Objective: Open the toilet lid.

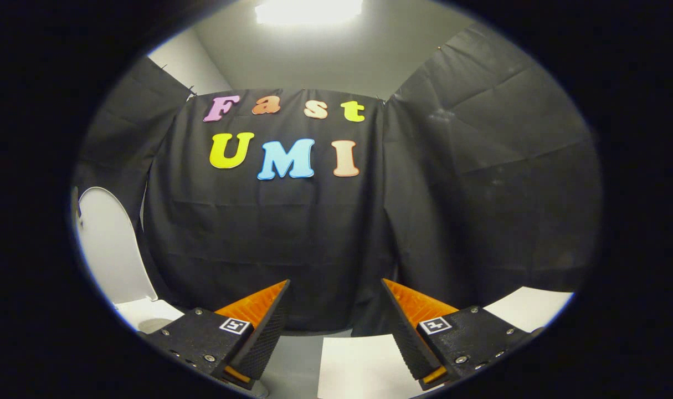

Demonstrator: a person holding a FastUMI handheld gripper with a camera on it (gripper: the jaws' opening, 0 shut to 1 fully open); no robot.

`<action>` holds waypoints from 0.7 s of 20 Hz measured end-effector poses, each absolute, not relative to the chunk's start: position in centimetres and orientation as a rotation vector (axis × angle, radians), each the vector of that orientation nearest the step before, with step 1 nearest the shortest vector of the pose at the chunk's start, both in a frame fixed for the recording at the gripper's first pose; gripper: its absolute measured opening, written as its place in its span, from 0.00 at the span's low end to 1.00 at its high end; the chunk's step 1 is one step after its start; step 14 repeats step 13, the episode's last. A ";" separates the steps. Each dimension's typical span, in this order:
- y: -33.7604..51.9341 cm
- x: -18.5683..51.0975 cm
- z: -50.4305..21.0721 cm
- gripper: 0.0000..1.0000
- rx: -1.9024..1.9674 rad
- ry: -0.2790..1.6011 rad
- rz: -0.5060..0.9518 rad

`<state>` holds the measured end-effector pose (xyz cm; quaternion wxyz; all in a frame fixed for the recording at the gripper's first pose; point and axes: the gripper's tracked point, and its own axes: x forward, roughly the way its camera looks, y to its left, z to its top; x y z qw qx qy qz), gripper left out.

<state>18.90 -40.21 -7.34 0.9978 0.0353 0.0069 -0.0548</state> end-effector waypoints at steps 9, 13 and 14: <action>-42.5 17.1 -7.9 0.95 0.176 0.012 -0.167; -38.6 15.4 -10.9 0.95 0.078 0.132 -0.088; -38.6 15.4 -10.9 0.95 0.078 0.132 -0.088</action>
